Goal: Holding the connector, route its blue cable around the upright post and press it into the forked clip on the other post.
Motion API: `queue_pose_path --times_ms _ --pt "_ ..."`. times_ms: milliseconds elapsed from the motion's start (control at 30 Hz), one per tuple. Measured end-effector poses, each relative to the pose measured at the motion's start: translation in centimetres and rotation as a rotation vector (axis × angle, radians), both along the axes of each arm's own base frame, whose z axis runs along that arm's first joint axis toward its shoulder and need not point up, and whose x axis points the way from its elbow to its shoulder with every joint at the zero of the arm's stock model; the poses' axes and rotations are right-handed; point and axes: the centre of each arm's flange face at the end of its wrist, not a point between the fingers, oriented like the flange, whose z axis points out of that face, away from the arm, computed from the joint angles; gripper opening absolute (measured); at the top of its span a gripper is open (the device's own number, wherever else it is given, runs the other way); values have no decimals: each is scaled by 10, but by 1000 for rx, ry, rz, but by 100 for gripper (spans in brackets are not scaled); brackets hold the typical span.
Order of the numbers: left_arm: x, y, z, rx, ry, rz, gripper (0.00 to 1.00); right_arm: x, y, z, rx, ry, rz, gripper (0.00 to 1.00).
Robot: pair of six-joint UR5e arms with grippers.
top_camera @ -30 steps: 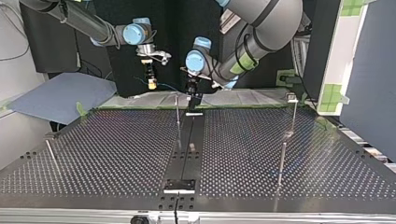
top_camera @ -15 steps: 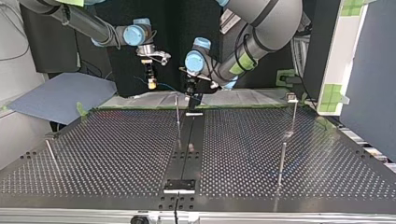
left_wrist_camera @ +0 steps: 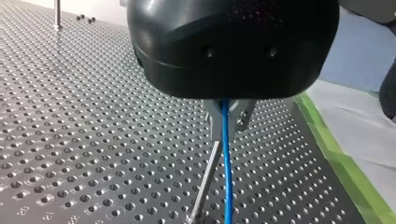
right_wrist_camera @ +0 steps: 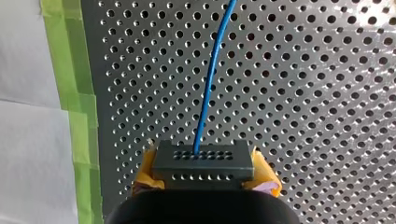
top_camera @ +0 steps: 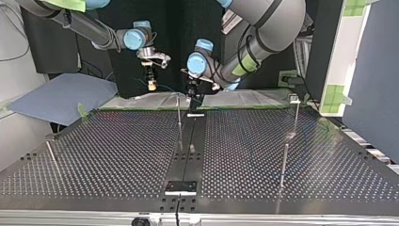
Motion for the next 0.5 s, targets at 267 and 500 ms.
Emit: queue_pose_path --times_ms 267,500 --pt "6 -3 5 -26 2 -5 0 -3 -5 1 -1 -1 -9 0" --pt "7 -2 5 -33 14 -3 0 -4 -10 2 1 -1 -11 0"
